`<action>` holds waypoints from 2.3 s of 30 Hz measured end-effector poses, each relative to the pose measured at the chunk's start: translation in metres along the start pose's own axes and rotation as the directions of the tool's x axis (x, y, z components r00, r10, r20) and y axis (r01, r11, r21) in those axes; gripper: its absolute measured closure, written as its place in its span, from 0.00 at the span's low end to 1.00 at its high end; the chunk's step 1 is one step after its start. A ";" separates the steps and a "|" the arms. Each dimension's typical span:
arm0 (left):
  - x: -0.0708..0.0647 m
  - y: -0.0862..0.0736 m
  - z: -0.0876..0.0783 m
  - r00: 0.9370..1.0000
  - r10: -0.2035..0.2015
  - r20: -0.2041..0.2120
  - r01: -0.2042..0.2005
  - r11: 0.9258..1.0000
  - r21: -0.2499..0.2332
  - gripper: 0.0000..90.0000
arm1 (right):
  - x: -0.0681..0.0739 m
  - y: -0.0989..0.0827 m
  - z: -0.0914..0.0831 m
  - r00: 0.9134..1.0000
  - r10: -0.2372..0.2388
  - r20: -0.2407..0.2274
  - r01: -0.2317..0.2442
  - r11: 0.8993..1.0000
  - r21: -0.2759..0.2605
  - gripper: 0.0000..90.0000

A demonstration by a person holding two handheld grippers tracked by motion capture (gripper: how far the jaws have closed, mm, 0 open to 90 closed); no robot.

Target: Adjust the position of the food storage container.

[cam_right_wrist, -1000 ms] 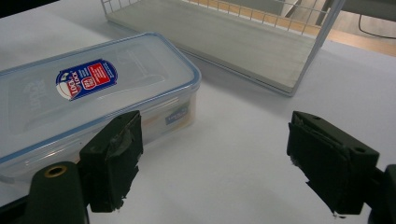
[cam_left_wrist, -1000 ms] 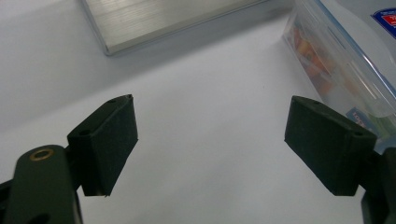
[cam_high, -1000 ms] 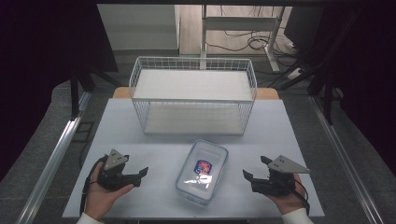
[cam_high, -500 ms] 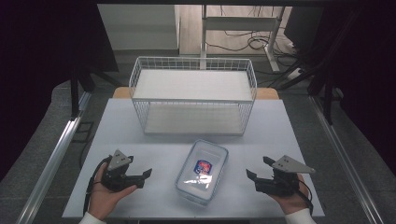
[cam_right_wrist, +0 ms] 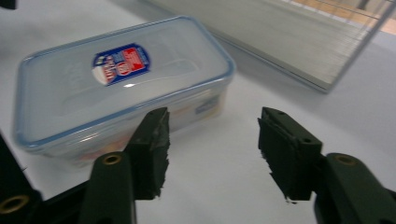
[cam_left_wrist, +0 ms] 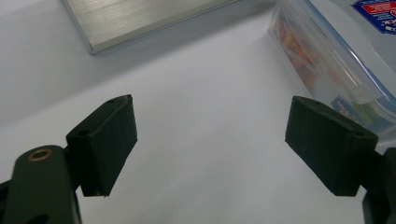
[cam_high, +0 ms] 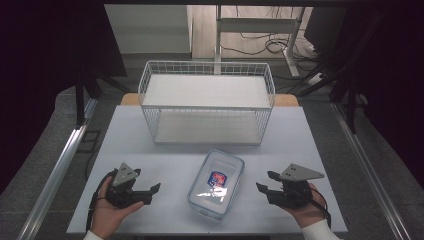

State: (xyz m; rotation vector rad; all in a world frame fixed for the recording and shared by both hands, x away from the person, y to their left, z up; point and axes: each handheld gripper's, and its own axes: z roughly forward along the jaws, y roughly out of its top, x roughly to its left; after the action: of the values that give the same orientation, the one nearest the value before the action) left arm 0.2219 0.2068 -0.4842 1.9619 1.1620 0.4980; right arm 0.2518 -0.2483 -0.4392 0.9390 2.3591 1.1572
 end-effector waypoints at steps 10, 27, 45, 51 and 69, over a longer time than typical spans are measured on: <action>0.001 0.002 0.000 1.000 -0.002 -0.009 0.002 1.000 0.004 0.18 | 0.023 0.007 0.014 0.980 -0.139 -0.142 0.152 0.984 0.091 0.66; 0.001 -0.001 0.000 1.000 0.006 -0.017 -0.006 1.000 0.007 0.19 | 0.076 -0.008 0.057 0.854 -0.328 -0.405 0.448 0.859 0.247 0.99; 0.005 -0.001 -0.001 1.000 -0.008 -0.017 0.008 1.000 0.002 0.19 | 0.106 -0.001 0.086 0.865 -0.322 -0.385 0.427 0.875 0.227 0.99; 0.007 -0.002 -0.001 1.000 -0.015 -0.016 0.015 1.000 -0.001 0.19 | 0.127 0.002 0.103 0.884 -0.306 -0.353 0.395 0.894 0.213 0.99; 0.014 -0.004 -0.006 0.999 -0.037 -0.035 0.037 0.999 -0.011 0.19 | 0.167 0.025 0.147 0.905 -0.271 -0.328 0.336 0.929 0.157 0.99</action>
State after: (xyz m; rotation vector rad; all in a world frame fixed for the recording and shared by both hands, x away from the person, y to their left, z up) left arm 0.2230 0.2227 -0.4845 1.9266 1.2133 0.5194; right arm 0.2245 -0.0386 -0.5117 0.4437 2.7923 0.9964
